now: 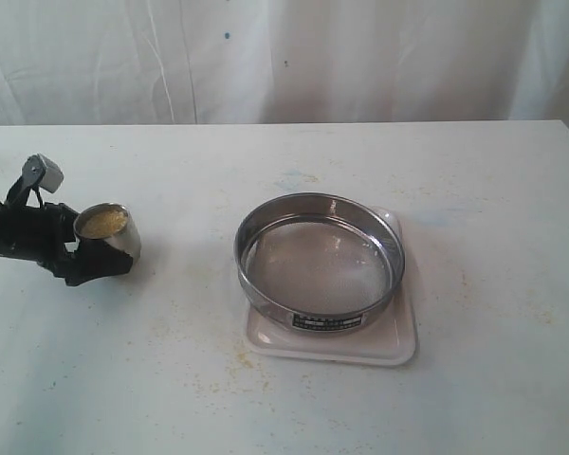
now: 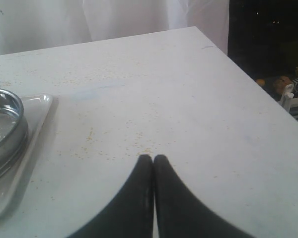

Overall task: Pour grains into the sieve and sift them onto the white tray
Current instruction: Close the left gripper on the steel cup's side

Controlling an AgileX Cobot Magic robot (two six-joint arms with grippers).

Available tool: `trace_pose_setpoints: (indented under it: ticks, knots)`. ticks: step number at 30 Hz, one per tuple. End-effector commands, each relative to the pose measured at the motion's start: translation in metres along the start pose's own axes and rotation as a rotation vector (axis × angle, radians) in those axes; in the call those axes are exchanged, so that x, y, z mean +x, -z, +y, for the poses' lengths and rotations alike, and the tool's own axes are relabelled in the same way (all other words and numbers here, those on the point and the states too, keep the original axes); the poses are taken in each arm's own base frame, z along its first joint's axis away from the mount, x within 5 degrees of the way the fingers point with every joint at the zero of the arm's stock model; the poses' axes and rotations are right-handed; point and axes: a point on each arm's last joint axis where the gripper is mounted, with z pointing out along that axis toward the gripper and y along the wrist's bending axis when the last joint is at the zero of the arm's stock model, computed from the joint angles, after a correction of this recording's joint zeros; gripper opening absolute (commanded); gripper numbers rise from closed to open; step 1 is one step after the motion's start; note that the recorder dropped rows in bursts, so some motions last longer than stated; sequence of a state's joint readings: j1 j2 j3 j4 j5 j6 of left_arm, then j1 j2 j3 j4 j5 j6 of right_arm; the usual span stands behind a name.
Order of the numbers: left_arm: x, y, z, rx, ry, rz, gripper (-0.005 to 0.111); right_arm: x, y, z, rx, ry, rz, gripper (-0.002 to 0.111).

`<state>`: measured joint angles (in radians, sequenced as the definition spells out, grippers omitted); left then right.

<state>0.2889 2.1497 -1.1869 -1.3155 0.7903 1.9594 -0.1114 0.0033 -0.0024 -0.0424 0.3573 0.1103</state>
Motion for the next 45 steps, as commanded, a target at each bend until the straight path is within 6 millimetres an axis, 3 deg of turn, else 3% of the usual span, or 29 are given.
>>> trace_pose_setpoints:
  ticks: [1,6,8,13,15,24,27,30,45]
  knots:
    - [0.003,-0.002,0.003,-0.031,-0.144,0.022,0.105,0.0,0.0,0.0,0.0,0.008,-0.007,0.0]
    - [0.0,-0.005,0.003,-0.04,-0.13,0.0,0.104,0.0,0.0,0.0,0.0,0.008,-0.007,0.0]
    - [-0.002,-0.012,0.0,-0.041,-0.142,0.018,0.099,0.0,0.0,0.0,0.0,0.008,-0.007,0.0]
    - [-0.004,-0.029,-0.005,-0.085,-0.191,0.111,0.054,0.0,0.0,0.0,0.0,0.008,-0.007,0.0]
    - [-0.004,-0.03,-0.006,-0.083,-0.193,0.111,0.044,0.0,0.0,0.0,0.0,0.008,-0.007,0.0]
    - [-0.006,-0.03,-0.005,-0.1,-0.166,0.087,0.031,0.0,0.0,0.0,0.0,0.008,-0.007,0.0]
    - [-0.009,-0.03,-0.003,-0.12,-0.139,0.062,0.019,0.0,0.0,0.0,0.0,0.008,-0.007,0.0]
    - [-0.011,-0.03,-0.002,-0.137,-0.114,0.039,0.0,0.0,0.0,0.0,0.0,0.008,-0.007,0.0]
    - [0.007,-0.041,0.008,-0.159,-0.062,0.07,0.0,0.0,0.0,0.0,0.0,0.008,-0.007,0.0]
